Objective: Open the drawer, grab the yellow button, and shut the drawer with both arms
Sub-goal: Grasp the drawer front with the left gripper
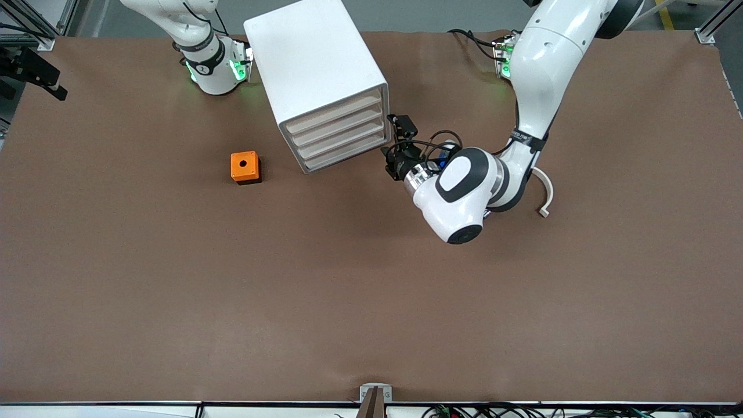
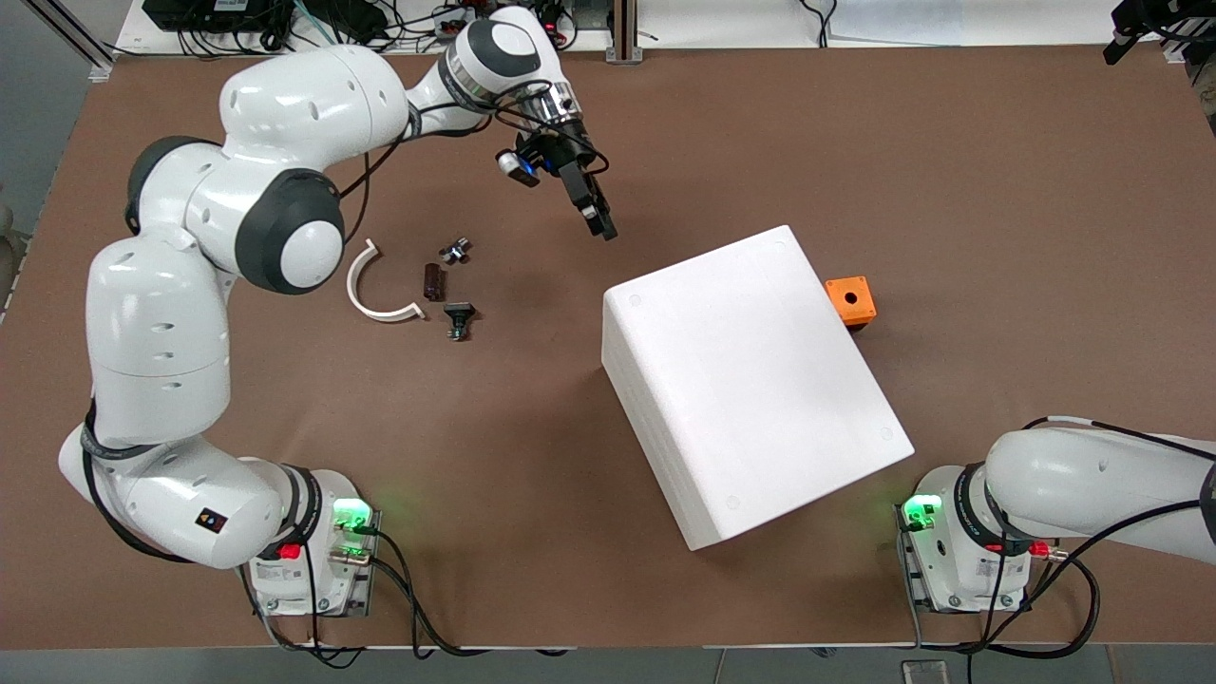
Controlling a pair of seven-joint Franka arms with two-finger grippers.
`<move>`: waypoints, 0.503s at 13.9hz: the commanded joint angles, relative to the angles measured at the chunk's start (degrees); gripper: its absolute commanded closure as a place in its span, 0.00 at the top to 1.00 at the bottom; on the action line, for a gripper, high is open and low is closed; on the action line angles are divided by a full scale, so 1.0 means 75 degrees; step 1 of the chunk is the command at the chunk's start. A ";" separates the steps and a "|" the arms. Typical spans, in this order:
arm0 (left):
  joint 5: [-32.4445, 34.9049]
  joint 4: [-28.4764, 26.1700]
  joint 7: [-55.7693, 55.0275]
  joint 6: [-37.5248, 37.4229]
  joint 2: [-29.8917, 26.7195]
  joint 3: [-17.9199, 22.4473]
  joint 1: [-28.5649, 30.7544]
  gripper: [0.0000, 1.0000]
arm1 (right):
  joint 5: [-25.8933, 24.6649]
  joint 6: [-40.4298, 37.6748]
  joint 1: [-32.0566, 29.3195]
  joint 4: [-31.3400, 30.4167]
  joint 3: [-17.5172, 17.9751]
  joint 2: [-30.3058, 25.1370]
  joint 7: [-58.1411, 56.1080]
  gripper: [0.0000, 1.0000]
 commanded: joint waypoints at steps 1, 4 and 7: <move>-0.0281 0.0148 -0.0404 -0.0204 0.0230 0.0034 -0.0059 0.87 | -0.0005 -0.0071 0.0035 -0.0098 0.0002 -0.0154 0.0124 1.00; -0.0585 0.0148 -0.0627 -0.0228 0.0347 0.0034 -0.0199 0.59 | -0.0005 -0.0060 0.0036 0.0018 -0.0009 -0.0096 0.0030 1.00; -0.0691 0.0148 -0.0838 -0.0228 0.0417 0.0034 -0.0328 0.56 | -0.0016 -0.0059 0.0024 0.0148 -0.0010 -0.0002 0.0030 1.00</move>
